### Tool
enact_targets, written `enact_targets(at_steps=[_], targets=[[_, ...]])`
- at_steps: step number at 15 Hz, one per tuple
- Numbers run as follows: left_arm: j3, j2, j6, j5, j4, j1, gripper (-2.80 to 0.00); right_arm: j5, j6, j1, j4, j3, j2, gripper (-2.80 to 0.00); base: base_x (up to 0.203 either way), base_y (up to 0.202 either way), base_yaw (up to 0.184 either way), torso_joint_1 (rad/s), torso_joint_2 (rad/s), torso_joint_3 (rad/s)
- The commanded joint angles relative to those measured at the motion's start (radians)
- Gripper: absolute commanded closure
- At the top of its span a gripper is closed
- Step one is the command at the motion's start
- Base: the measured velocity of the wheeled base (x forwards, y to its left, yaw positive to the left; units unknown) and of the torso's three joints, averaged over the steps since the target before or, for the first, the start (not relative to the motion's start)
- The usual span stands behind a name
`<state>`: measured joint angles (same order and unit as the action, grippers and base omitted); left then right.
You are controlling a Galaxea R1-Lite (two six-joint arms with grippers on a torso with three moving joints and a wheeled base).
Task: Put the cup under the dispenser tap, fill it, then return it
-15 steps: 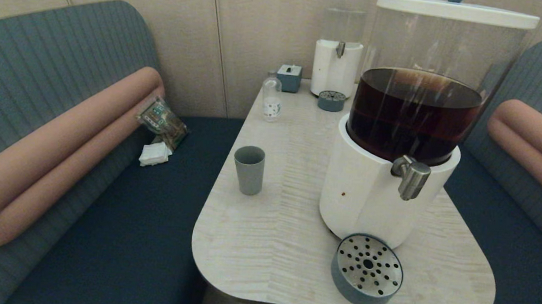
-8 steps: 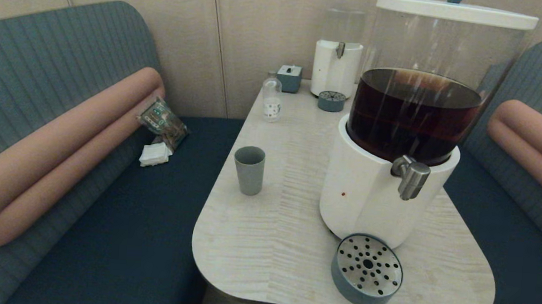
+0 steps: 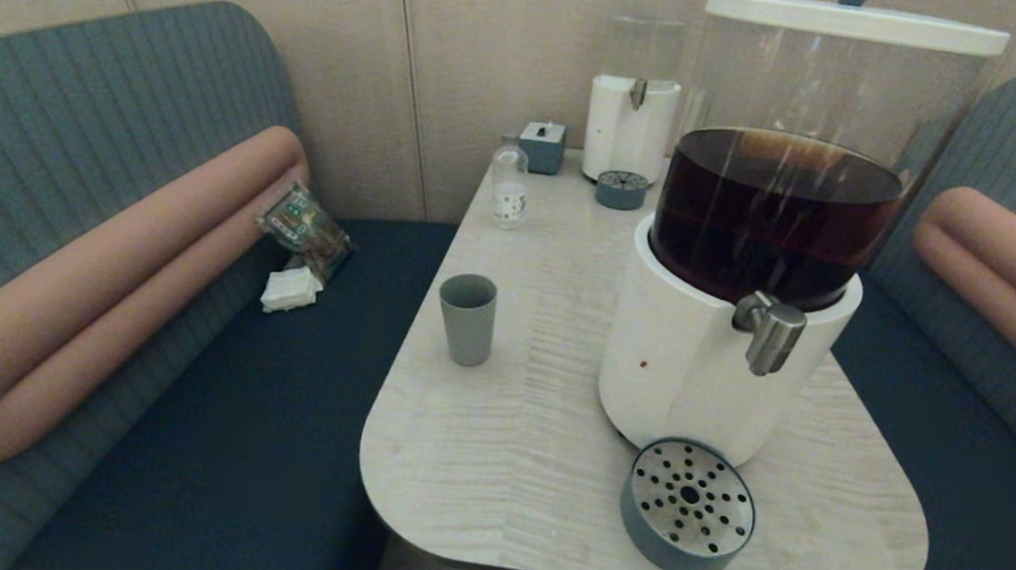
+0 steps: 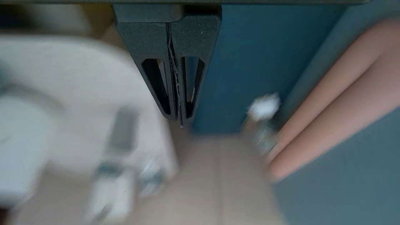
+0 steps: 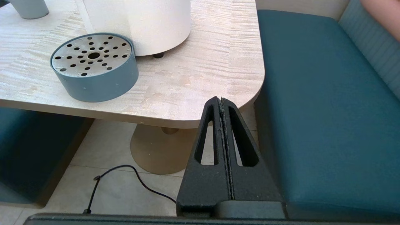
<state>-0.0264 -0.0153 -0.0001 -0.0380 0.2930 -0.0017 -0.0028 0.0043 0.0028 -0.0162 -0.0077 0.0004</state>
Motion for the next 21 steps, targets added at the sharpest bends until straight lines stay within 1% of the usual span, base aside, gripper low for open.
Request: enact_targets(at_steps=[1,4,6,8,9,11,14,19,21], targets=[[0.028,0.016,0.026,0.05,-0.054,0.0,0.0,0.0,0.0,0.0,0.001,0.001,0.0,0.0,0.0,0.0,0.0,0.0,0.0,0.0],[0.028,0.015,0.039,0.088,-0.184,0.0,0.0,0.0,0.0,0.0,-0.001,0.0,0.0,0.0,0.0,0.0,0.0,0.0,0.0,0.0],[0.023,0.015,0.037,0.087,-0.22,-0.001,0.0,0.0,0.0,0.0,-0.001,0.0,0.0,0.0,0.0,0.0,0.0,0.0,0.0,0.0],[0.025,0.015,0.029,0.07,-0.223,-0.001,0.0,0.0,0.0,0.0,-0.001,0.0,0.0,0.0,0.0,0.0,0.0,0.0,0.0,0.0],[0.028,0.015,0.027,0.05,-0.245,-0.001,0.0,0.0,0.0,0.0,-0.001,0.0,0.0,0.0,0.0,0.0,0.0,0.0,0.0,0.0],[0.01,0.015,0.014,0.036,-0.335,0.0,0.0,0.0,0.0,0.0,-0.001,0.0,0.0,0.0,0.0,0.0,0.0,0.0,0.0,0.0],[0.013,0.015,-0.033,0.042,-0.325,0.0,0.0,0.0,0.0,0.0,-0.001,0.0,0.0,0.0,0.0,0.0,0.0,0.0,0.0,0.0],[0.025,0.015,-0.024,0.041,-0.285,-0.001,0.0,0.0,0.0,0.0,-0.001,0.0,0.0,0.0,0.0,0.0,0.0,0.0,0.0,0.0],[0.025,0.015,-0.035,0.041,-0.284,0.0,0.0,-0.002,0.0,0.0,0.0,0.0,0.0,0.0,0.0,0.0,0.0,0.0,0.0,0.0]])
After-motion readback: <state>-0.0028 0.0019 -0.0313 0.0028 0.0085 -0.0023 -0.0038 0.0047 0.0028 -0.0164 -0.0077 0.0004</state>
